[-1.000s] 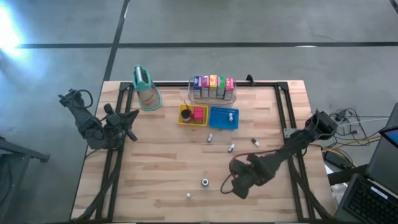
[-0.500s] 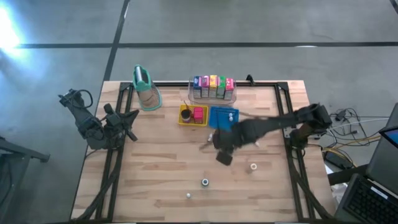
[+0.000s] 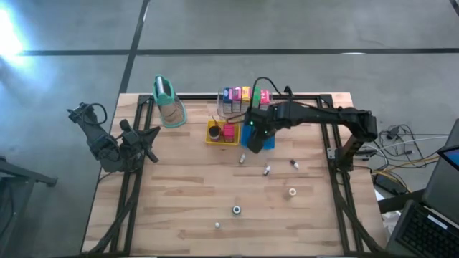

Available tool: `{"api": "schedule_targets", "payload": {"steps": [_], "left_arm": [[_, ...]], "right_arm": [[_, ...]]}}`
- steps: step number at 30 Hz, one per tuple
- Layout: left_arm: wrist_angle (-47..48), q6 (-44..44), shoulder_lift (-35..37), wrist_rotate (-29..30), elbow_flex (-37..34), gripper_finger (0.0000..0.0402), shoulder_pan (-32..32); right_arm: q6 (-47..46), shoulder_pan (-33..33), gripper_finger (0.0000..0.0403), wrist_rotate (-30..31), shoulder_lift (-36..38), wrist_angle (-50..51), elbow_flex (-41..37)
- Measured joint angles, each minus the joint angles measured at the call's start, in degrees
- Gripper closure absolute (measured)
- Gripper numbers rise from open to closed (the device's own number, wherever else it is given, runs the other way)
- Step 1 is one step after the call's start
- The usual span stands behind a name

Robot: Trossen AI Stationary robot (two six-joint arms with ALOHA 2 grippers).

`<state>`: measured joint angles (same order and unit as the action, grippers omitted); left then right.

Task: Pick & Place Kitchen Items
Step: Put the red food coloring bottle into the blue bin

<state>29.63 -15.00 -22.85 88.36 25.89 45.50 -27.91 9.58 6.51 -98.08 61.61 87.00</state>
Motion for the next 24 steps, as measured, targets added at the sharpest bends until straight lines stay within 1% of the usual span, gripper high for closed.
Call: {"api": "schedule_targets", "payload": {"steps": [5,12,19,24], "left_arm": [[0.0,0.0,0.0,0.0,0.0,0.0387,0.0],[0.0,0.0,0.0,0.0,0.0,0.0387,0.0],[0.0,0.0,0.0,0.0,0.0,0.0387,0.0],[0.0,0.0,0.0,0.0,0.0,0.0387,0.0]], "right_arm": [[1.3,2.8,0.0328,-0.5,0.0,-1.2,-1.5],[3.1,5.1,0.034,-0.5,0.0,-5.0,-6.2],[4.2,7.6,0.0329,-0.5,0.0,-9.0,-10.4],[5.4,9.3,0.0339,-0.5,0.0,-11.8,-12.5]]}}
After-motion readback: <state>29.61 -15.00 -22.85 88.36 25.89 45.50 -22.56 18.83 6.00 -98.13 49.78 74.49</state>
